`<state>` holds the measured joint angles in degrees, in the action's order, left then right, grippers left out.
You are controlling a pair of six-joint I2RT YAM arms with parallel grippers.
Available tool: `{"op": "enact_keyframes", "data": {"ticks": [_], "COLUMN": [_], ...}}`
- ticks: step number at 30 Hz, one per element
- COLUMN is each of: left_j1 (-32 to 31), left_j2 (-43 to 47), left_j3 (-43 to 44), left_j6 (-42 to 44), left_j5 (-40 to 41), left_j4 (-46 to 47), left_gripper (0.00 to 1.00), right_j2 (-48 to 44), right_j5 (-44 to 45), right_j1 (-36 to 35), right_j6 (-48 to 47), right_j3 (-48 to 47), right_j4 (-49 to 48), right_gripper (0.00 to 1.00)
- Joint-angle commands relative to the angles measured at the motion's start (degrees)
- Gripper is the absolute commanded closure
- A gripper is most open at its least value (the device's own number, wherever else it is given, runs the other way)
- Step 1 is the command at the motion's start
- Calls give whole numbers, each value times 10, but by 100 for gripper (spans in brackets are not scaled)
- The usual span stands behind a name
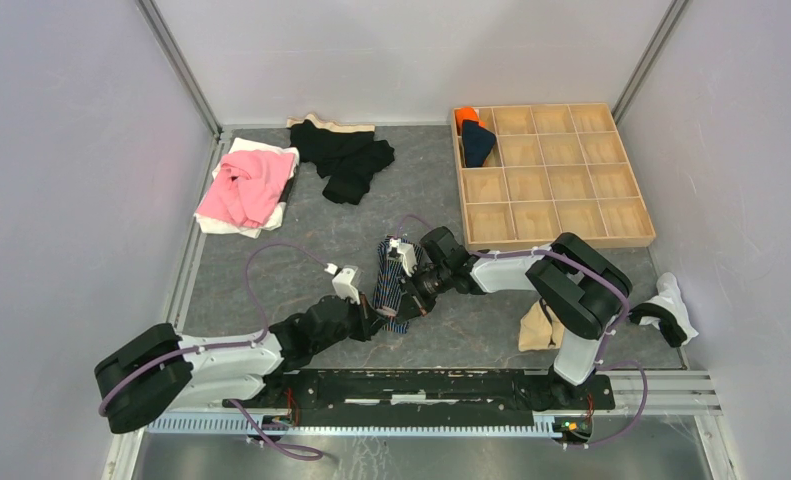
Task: Roll the underwear
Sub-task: Roll the underwear to the center of the board.
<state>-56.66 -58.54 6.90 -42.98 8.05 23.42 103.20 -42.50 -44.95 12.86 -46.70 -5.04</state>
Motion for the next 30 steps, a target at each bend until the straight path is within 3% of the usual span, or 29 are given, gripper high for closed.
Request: {"op": "enact_keyframes", "data": {"ticks": [1, 8, 17, 30], "left_j1": [-2, -2, -1, -2], "left_j2": [-25, -25, 80, -53], "left_j3": [-18, -30, -17, -19], "left_j6": [-30, -45, -52, -64], "left_j5": [46, 68, 91, 65], "left_j4": [45, 53, 34, 140], "left_gripper": [98, 98, 98, 98], "right_j2": [24, 14, 12, 16], "right_j5": [78, 78, 80, 88], "right_j1": [9, 9, 9, 9], "right_j6": [-27, -29, -28, -30], "right_j3": [16, 21, 21, 21], "right_j4": [35, 32, 34, 37], "right_gripper": [96, 93, 94, 95]}}
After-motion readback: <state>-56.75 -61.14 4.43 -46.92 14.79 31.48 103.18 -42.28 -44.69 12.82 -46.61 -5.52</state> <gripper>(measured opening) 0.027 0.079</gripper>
